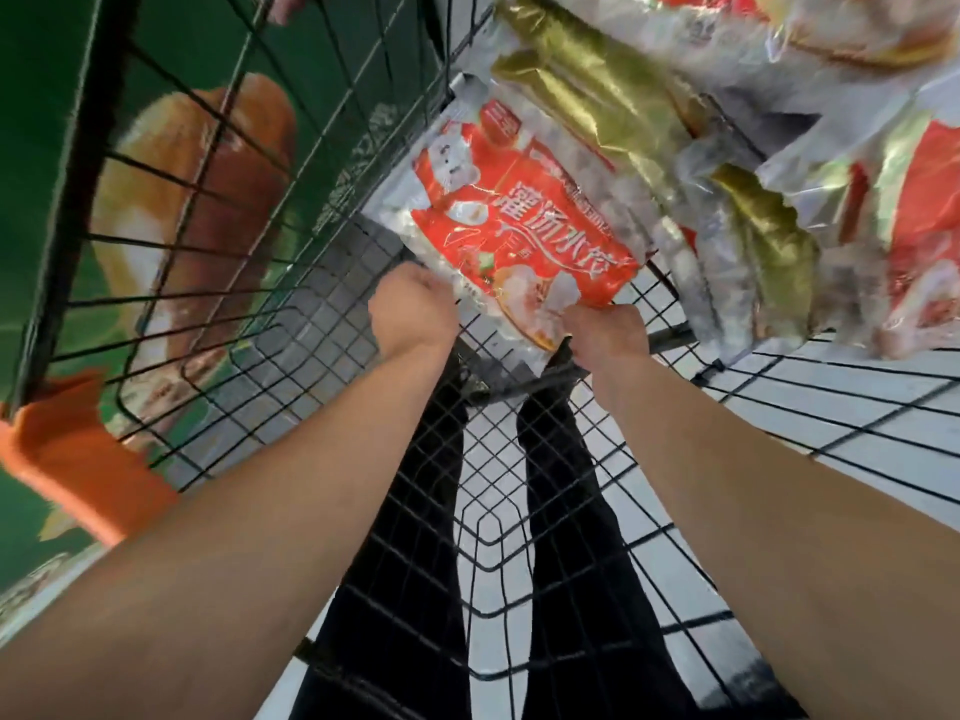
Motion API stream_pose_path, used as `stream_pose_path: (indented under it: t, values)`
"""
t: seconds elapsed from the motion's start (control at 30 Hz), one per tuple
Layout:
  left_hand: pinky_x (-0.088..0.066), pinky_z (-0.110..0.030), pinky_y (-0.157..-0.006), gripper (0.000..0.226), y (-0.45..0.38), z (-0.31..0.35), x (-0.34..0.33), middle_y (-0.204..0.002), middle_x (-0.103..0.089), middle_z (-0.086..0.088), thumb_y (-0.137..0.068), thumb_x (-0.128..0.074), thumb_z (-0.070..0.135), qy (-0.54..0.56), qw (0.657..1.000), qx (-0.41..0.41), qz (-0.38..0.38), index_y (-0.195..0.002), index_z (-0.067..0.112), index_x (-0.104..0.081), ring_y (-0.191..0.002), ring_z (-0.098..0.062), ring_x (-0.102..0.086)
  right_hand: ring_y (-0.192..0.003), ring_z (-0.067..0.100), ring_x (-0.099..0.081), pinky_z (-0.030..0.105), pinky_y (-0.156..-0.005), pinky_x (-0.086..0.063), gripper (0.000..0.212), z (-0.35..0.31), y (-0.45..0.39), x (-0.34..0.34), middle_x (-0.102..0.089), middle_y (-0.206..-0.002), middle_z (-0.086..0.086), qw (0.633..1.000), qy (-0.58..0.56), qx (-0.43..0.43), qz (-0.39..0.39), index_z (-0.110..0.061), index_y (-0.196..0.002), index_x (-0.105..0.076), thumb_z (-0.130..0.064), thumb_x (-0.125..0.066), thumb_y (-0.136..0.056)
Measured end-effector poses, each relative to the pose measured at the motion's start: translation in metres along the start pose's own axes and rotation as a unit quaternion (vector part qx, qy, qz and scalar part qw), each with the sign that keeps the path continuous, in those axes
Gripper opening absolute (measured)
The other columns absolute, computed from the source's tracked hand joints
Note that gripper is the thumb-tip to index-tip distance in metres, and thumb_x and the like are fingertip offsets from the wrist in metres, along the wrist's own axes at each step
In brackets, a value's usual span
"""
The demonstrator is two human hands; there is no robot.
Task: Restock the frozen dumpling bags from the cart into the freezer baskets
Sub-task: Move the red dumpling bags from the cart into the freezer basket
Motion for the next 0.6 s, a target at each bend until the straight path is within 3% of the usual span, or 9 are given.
stream_pose_path:
  t: [0.1, 0.17, 0.23, 0.4, 0.47, 0.53, 0.6]
  values:
    - [-0.059, -0.032, -0.070, 0.030, 0.006, -0.010, -0.001, -0.079, -0.070, -0.010, -0.092, -0.060, 0.028, 0.109, 0.991, 0.070, -0.037, -0.066, 0.014, -0.058, -0.074, -0.030, -0.069, -0.073, 0.023, -0.057, 0.038, -0.076, -0.056, 0.050, -0.006, 0.019, 0.005, -0.065, -0.085, 0.008, 0.999, -0.034, -0.004, 0.001, -0.003, -0.108, -0.064, -0.026, -0.063, -0.063]
    - [-0.063, -0.042, -0.065, 0.035, 0.009, -0.005, -0.002, -0.069, -0.063, -0.008, -0.090, -0.067, 0.037, 0.186, 0.971, 0.118, -0.093, -0.066, 0.012, -0.057, -0.057, -0.021, -0.063, -0.072, 0.021, -0.059, 0.038, -0.081, -0.058, 0.023, -0.015, 0.042, 0.011, -0.067, -0.082, 0.008, 0.998, -0.061, -0.012, -0.012, -0.006, -0.092, -0.067, -0.015, -0.067, -0.071]
    - [-0.064, -0.044, -0.066, 0.032, 0.007, 0.002, -0.001, -0.062, -0.062, -0.006, -0.089, -0.069, 0.030, 0.216, 0.963, 0.131, -0.098, -0.066, 0.010, -0.058, -0.051, -0.018, -0.059, -0.073, 0.019, -0.056, 0.036, -0.083, -0.057, 0.004, -0.018, 0.047, 0.015, -0.065, -0.082, 0.009, 0.996, -0.080, -0.007, -0.034, -0.010, -0.081, -0.064, -0.010, -0.068, -0.078]
    - [-0.062, -0.049, -0.068, 0.025, 0.005, -0.001, 0.002, -0.063, -0.066, -0.011, -0.083, -0.065, 0.020, 0.160, 0.980, 0.091, -0.076, -0.060, 0.013, -0.056, -0.062, -0.031, -0.070, -0.076, 0.021, -0.060, 0.050, -0.091, -0.057, 0.004, -0.014, 0.036, 0.016, -0.069, -0.087, 0.011, 0.998, -0.049, 0.028, -0.017, -0.012, -0.082, -0.064, -0.015, -0.067, -0.080]
    - [-0.063, -0.044, -0.068, 0.026, 0.020, -0.009, 0.008, -0.062, -0.064, -0.008, -0.086, -0.067, 0.018, 0.148, 0.980, 0.096, -0.097, -0.063, 0.013, -0.055, -0.054, -0.024, -0.065, -0.081, 0.025, -0.064, 0.042, -0.085, -0.059, 0.005, -0.010, 0.037, 0.016, -0.071, -0.090, 0.012, 0.999, -0.007, 0.042, -0.006, -0.009, -0.084, -0.065, -0.013, -0.063, -0.083]
    - [-0.062, -0.035, -0.060, 0.019, 0.039, -0.024, 0.012, -0.060, -0.062, -0.004, -0.089, -0.069, 0.017, 0.156, 0.968, 0.143, -0.138, -0.073, 0.012, -0.060, -0.049, -0.017, -0.059, -0.082, 0.027, -0.063, 0.036, -0.078, -0.054, 0.010, -0.007, 0.039, 0.018, -0.069, -0.089, 0.011, 0.997, 0.058, 0.053, 0.008, -0.004, -0.092, -0.067, -0.009, -0.060, -0.087]
    - [-0.052, -0.027, -0.048, 0.010, 0.059, -0.036, 0.015, -0.056, -0.060, -0.003, -0.090, -0.070, 0.014, 0.186, 0.936, 0.218, -0.204, -0.083, 0.008, -0.064, -0.043, -0.013, -0.054, -0.093, 0.030, -0.066, 0.039, -0.086, -0.055, 0.015, -0.005, 0.043, 0.020, -0.071, -0.098, 0.013, 0.992, 0.103, 0.064, 0.032, -0.003, -0.099, -0.068, -0.005, -0.058, -0.088]
Point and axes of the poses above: each hand's wrist, its own y-axis away from the middle knuckle, its own x-axis out of the back of the hand, z = x × y, the point moved 1 cm from there along -y, towards the middle knuckle
